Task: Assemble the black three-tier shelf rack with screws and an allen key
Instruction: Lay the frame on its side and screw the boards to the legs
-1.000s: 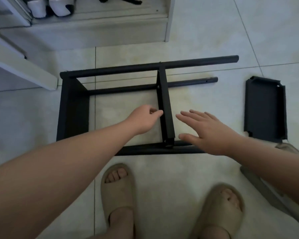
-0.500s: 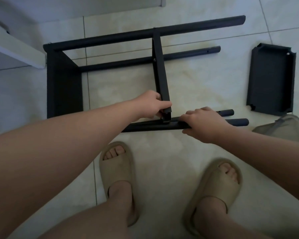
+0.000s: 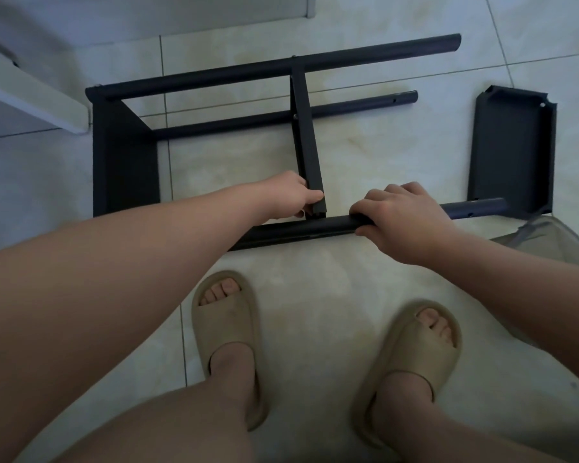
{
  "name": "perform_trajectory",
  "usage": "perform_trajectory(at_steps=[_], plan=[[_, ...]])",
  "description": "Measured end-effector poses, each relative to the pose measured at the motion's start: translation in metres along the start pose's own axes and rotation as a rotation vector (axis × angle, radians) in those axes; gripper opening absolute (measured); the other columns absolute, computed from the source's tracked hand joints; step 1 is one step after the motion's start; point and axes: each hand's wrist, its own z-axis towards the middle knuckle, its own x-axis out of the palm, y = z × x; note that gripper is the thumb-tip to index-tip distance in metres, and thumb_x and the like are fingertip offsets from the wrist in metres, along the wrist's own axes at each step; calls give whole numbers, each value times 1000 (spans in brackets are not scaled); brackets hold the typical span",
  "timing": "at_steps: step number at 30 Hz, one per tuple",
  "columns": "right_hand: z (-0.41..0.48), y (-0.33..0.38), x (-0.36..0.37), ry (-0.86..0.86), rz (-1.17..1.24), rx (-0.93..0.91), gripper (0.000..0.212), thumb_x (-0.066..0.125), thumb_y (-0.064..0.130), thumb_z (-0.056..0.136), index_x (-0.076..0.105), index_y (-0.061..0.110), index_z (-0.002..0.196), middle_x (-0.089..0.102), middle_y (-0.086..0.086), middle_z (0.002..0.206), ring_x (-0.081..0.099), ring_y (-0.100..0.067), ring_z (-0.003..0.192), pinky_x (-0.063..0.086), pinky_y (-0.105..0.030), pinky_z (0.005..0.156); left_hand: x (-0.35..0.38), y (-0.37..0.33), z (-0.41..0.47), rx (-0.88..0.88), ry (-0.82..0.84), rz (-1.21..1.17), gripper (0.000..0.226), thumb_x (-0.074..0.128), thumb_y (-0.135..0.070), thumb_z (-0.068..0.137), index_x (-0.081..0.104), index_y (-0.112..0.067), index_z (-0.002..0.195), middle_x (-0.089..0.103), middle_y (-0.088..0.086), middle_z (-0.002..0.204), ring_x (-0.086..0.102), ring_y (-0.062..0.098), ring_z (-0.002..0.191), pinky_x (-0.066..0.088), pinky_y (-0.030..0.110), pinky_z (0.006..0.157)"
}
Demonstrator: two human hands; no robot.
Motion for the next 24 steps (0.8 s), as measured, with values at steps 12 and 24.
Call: perform_trajectory(at_steps=[12,24], plan=[[8,-1,4,-26,16,28,29,51,40,103,59,30,129,60,6,117,54,-24,108,31,-37,95,-5,-1,5,-61,45,82,37,53,-39,101,66,-9,118,74,0,111,67,20,111,35,30,67],[1,-9,-13,76,0,40,53,51,53,100,46,32,148,53,5,142,44,-25,132,30,-40,109,-3,-13,-18,-76,-150,324,48,49,-42,101,59,-4,128,64,14,122,56,27,100,45,34,85]])
